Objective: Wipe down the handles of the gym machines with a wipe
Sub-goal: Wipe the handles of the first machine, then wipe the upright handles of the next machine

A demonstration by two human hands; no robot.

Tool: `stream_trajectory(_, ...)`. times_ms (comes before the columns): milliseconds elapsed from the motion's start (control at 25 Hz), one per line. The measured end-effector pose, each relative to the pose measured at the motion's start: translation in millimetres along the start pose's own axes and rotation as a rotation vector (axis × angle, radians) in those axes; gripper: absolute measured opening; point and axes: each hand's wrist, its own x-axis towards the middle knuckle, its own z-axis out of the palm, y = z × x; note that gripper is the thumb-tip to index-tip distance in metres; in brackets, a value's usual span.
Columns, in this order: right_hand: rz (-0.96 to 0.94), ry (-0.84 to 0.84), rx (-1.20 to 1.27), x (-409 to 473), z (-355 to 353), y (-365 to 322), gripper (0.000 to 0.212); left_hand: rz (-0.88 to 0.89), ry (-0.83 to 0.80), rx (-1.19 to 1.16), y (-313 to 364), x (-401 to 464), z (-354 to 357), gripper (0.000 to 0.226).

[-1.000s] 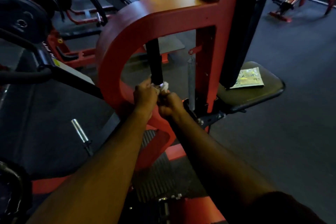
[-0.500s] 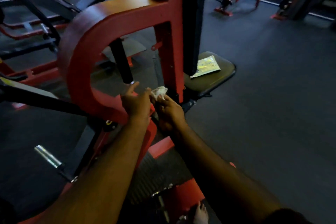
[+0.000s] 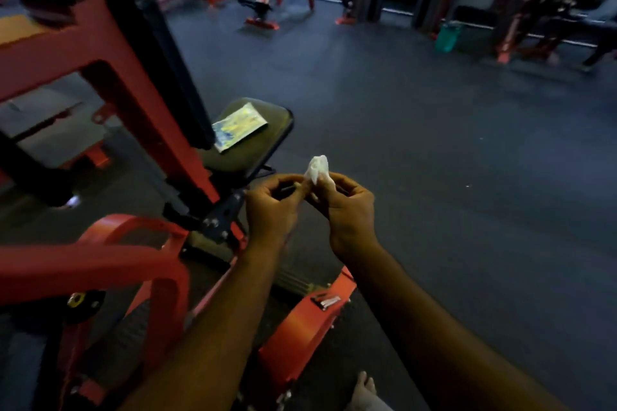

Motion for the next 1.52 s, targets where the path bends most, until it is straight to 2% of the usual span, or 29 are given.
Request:
stream_trajectory(120, -0.065, 0.057, -0.099, 7, -49, -34, 0.014, 0.053, -0.125, 0.103, -2, -7, 49, 0.022)
stream_trajectory(240, -0.086, 0.001, -0.150, 22, -90, -66, 0.019, -0.023, -0.177, 0.025, -3, -7, 105, 0.031)
stream_trajectory(360, -0.120, -0.009, -0.198, 61, -142, -99, 0.026, -0.073, -0.224, -0.036, -1, 1, 175, 0.022)
stream_trajectory(440, -0.160, 0.033, -0.263, 95, -178, -119, 0.020, -0.093, -0.246, -0.088, 3, 8, 228, 0.019)
stream_trajectory(640, -0.192, 0.075, -0.359, 176, -251, -171, 0.011, -0.183, -0.269, -0.255, 0, 30, 340, 0.017)
stream_trajectory(760, -0.192, 0.090, -0.375, 219, -273, -190, 0.012, -0.190, -0.183, -0.247, -9, 54, 388, 0.017)
stream_trajectory(1160, -0.170, 0.064, -0.385, 424, -276, -193, 0.022, -0.115, -0.079, -0.223, -46, 221, 489, 0.015)
stream_trajectory(1320, -0.140, -0.069, -0.347, 556, -242, -187, 0.020, -0.095, -0.008, -0.227, -59, 353, 520, 0.016)
stream_trajectory(1520, -0.167, -0.233, -0.336, 718, -158, -201, 0.013, -0.026, 0.072, -0.198, -34, 533, 537, 0.016)
